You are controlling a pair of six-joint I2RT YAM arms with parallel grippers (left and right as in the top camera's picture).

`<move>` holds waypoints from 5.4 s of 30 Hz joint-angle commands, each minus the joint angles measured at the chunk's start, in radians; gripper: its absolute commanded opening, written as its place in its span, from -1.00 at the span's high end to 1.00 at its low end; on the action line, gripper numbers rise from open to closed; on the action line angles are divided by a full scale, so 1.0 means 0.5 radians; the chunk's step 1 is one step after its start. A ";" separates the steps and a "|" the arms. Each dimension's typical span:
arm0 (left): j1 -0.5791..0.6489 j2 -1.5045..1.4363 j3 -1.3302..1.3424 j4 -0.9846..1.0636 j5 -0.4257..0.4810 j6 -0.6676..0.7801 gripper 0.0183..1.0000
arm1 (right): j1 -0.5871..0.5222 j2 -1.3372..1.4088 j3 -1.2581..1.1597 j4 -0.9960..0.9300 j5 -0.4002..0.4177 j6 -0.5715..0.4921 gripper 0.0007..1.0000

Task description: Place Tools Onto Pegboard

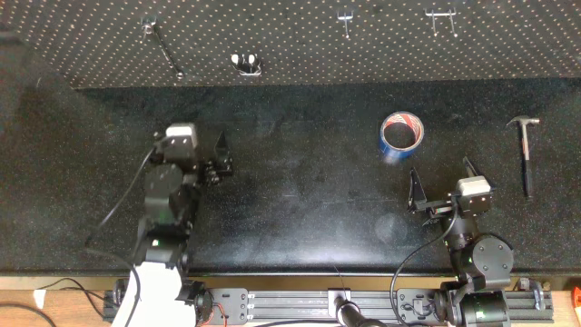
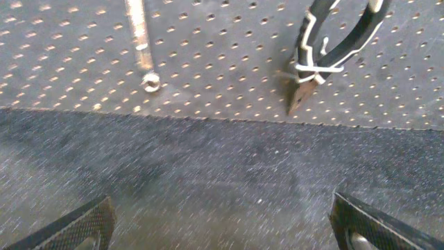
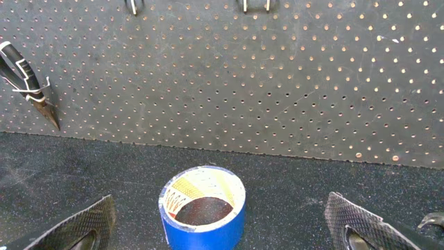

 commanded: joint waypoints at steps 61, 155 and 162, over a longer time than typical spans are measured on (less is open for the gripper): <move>0.092 -1.756 -0.575 -0.575 0.116 -0.003 -0.99 | 0.240 2.030 1.641 -1.121 -0.008 0.638 -0.97; 0.092 -1.756 -0.575 -0.575 0.115 -0.003 -0.99 | -1.198 2.876 2.225 -1.923 0.225 -0.787 -0.67; 0.092 -1.756 -0.575 -0.575 0.116 -0.003 -0.99 | -1.433 3.326 2.226 -1.727 0.031 -1.108 -0.67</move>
